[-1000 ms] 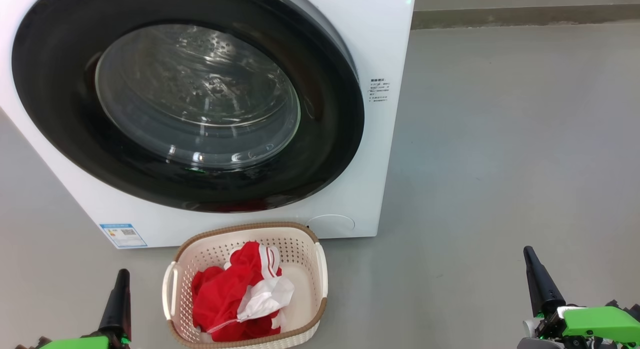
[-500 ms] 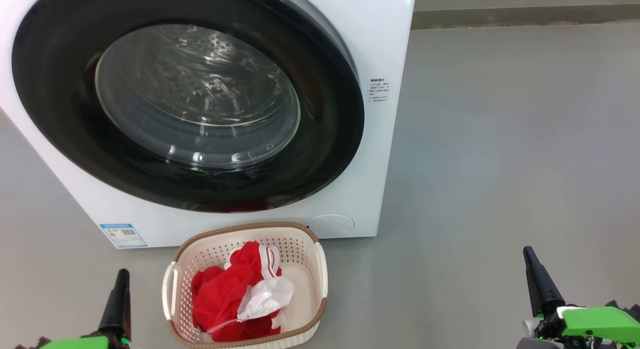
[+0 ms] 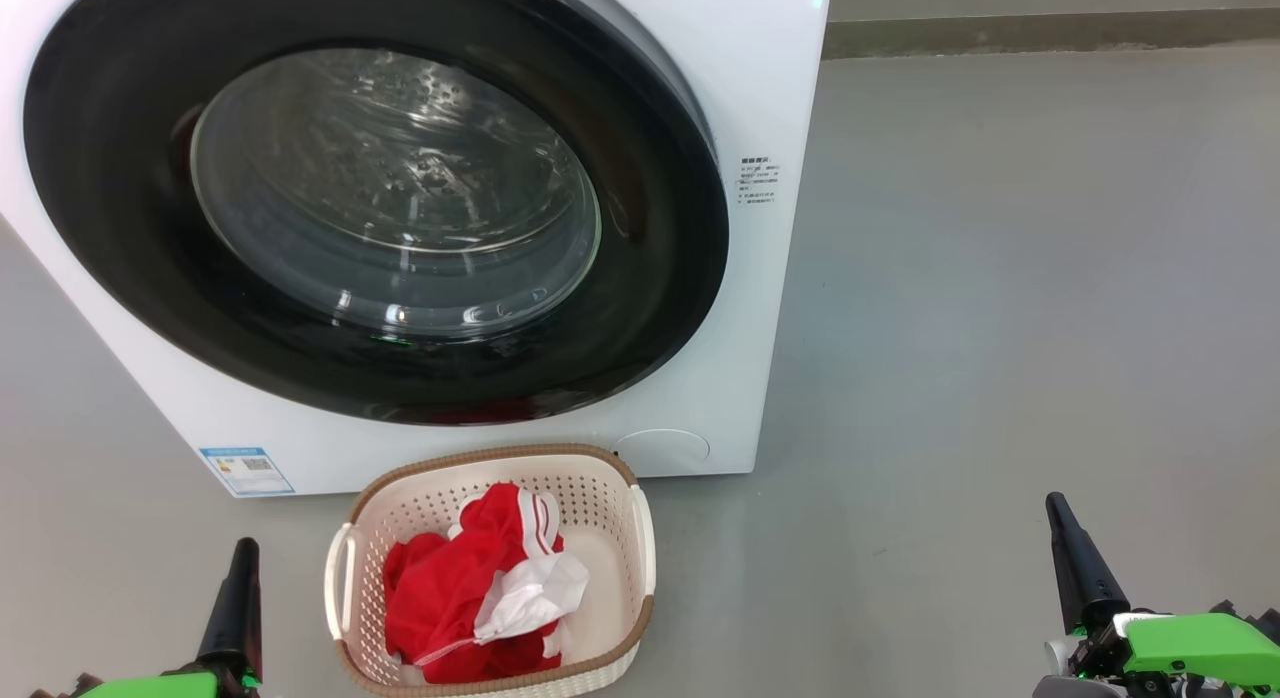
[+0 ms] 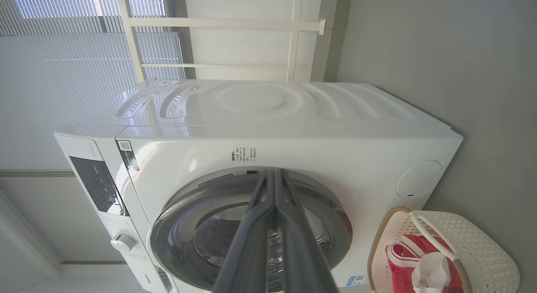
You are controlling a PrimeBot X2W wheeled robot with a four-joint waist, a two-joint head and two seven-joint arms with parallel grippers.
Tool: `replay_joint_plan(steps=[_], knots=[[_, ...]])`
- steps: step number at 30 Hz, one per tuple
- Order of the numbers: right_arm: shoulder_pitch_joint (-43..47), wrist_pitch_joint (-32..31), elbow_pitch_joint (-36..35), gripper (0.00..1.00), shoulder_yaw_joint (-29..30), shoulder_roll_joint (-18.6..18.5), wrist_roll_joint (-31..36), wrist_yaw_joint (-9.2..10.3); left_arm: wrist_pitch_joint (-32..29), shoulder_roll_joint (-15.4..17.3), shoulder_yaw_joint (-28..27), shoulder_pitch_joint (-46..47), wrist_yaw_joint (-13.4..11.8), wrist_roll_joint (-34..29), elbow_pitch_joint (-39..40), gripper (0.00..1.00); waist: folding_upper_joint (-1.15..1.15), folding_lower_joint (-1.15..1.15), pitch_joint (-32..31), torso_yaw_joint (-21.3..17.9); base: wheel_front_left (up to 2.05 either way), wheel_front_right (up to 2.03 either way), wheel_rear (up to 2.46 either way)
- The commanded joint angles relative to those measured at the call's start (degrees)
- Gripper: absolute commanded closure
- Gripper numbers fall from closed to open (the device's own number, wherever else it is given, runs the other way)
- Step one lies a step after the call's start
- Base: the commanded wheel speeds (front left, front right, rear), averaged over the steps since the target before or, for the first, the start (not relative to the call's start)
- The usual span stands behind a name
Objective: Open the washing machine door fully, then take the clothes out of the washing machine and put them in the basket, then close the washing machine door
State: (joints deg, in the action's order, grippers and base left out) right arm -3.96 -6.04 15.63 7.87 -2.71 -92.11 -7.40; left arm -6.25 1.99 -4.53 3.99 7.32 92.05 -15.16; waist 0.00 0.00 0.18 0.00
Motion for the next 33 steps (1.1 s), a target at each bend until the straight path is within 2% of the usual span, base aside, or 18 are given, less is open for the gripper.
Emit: replay_joint_plan(steps=[1,33], knots=[[-2.22,-0.43,-1.61,1.00,-1.37,-0.23,-0.07,-0.09,-0.25,0.92,-2.00,2.20,0.17,0.10,1.13,1.00,0.00,0.00,0.00,0.00,0.00,0.00,0.00],[-2.22,-0.46,-1.61,1.00,-1.33,-0.20,-0.04,-0.09,-0.27,0.90,-2.02,2.20,0.17,0.08,1.12,1.00,0.00,0.00,0.00,0.00,0.00,0.00,0.00]])
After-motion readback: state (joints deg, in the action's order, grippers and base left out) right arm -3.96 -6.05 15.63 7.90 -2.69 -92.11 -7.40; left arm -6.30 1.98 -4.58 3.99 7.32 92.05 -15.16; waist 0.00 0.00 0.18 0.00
